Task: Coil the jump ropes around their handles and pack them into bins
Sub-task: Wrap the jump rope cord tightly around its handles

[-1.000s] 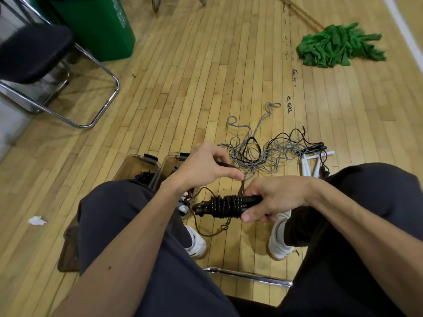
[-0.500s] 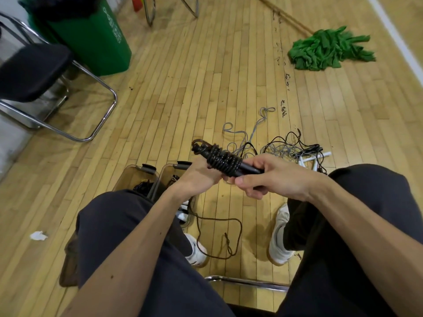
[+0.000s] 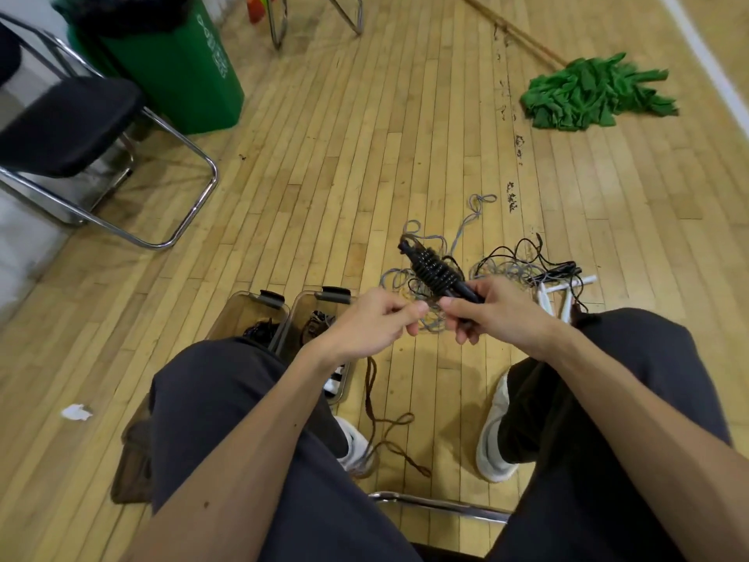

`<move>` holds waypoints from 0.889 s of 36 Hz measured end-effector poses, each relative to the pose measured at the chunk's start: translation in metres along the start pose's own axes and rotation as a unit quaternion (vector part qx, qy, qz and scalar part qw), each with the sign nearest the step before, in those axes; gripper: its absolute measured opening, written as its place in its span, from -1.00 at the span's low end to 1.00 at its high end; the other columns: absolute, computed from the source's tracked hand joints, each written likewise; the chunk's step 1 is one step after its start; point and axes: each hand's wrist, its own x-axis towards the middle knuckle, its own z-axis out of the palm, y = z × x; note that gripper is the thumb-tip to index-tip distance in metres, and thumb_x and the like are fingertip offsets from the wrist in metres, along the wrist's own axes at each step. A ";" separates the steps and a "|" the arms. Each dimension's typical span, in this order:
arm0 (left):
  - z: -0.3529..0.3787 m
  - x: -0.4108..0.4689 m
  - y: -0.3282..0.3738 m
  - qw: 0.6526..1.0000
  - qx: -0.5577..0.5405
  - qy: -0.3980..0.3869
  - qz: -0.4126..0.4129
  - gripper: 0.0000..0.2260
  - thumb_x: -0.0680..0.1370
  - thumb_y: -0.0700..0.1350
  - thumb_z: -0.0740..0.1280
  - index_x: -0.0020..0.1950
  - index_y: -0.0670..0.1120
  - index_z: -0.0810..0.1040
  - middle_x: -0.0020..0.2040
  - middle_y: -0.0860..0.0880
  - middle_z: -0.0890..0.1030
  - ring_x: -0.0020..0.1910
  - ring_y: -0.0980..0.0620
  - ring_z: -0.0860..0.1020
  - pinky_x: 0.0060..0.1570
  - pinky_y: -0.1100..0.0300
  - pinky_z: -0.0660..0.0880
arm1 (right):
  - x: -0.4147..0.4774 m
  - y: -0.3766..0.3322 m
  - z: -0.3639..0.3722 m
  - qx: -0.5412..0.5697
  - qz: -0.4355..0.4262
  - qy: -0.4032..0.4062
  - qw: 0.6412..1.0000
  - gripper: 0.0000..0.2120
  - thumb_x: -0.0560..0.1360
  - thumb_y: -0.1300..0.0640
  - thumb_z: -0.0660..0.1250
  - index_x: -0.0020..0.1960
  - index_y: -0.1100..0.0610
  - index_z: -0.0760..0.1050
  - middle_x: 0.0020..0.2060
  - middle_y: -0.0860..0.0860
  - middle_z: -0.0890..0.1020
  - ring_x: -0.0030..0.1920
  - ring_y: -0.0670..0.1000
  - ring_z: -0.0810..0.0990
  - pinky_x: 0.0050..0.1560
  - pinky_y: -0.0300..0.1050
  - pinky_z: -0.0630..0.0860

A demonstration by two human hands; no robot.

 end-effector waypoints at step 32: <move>-0.007 0.002 -0.036 0.933 0.295 0.138 0.151 -0.73 0.63 0.10 0.28 0.13 -0.02 0.67 -0.09 0.01 0.67 -0.10 0.00 0.58 -0.15 0.09 0.46 | 0.044 0.014 0.023 -0.291 0.121 0.032 0.948 -0.83 0.58 0.10 0.40 -0.14 0.15 0.53 -0.41 0.00 0.60 -0.53 -0.10 0.53 -0.49 -0.23 0.44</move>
